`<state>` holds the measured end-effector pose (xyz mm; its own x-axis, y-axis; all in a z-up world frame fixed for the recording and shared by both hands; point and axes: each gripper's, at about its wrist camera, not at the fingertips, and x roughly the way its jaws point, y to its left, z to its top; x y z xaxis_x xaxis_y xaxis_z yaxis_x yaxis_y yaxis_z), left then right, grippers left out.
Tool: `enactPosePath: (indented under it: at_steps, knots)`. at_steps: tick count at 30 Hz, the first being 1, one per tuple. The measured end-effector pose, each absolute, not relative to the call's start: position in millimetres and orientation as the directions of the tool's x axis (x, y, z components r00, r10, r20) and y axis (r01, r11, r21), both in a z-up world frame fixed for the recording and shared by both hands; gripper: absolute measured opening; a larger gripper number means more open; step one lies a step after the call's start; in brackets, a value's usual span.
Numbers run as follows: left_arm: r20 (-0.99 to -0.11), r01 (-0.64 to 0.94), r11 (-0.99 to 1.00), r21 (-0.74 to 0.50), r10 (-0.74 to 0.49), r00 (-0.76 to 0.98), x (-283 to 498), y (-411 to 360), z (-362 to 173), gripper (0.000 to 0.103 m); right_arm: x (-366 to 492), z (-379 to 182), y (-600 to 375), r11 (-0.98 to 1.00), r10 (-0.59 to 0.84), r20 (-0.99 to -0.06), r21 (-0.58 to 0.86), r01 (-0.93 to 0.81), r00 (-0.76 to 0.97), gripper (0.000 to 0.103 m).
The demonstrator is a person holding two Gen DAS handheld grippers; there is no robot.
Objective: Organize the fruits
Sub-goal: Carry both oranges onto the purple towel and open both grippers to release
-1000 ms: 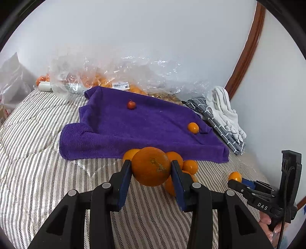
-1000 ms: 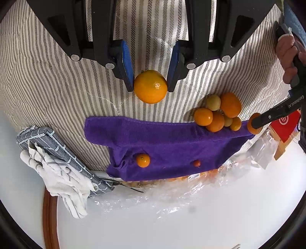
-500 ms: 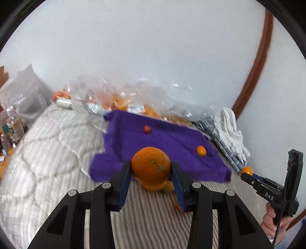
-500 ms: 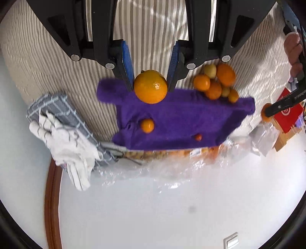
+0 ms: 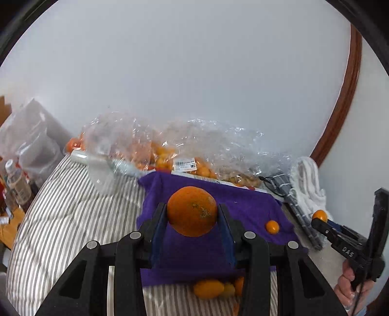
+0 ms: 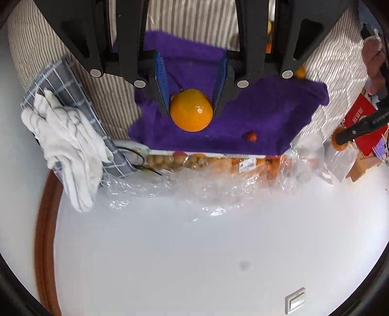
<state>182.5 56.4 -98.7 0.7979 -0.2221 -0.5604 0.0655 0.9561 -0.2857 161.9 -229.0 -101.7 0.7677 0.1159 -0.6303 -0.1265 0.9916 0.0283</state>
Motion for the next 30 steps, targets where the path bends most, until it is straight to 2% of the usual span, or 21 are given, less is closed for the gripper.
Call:
enactPosePath:
  at_steps: [6,14,18,24,30]
  knots:
    - [-0.605,0.069,0.973,-0.222,-0.193,0.773,214.5,32.4,-126.2,0.039,190.9,-133.2,-222.4,0.987,0.158,-0.674,0.083,-0.139,0.722,0.035]
    - [-0.673,0.048,0.978,-0.204,-0.176,0.718,229.7,32.3,-167.3,0.039,202.8,-169.7,-219.9,0.986,0.158,-0.742,0.085,-0.142,0.652,0.035]
    - [-0.706,0.029,0.981,-0.192,-0.159,0.690,236.4,36.2,-180.6,0.039,201.1,-177.6,-216.9,0.986,0.150,-0.741,0.063,-0.156,0.654,0.035]
    - [-0.711,0.041,0.985,-0.169,-0.151,0.687,238.9,31.3,-180.8,0.039,206.4,-192.7,-206.2,0.985,0.114,-0.775,0.009,-0.170,0.621,0.035]
    - [-0.722,0.043,0.988,-0.149,-0.138,0.678,240.9,27.8,-183.5,0.039,204.7,-196.0,-201.9,0.985,0.101,-0.771,-0.012,-0.172,0.629,0.034]
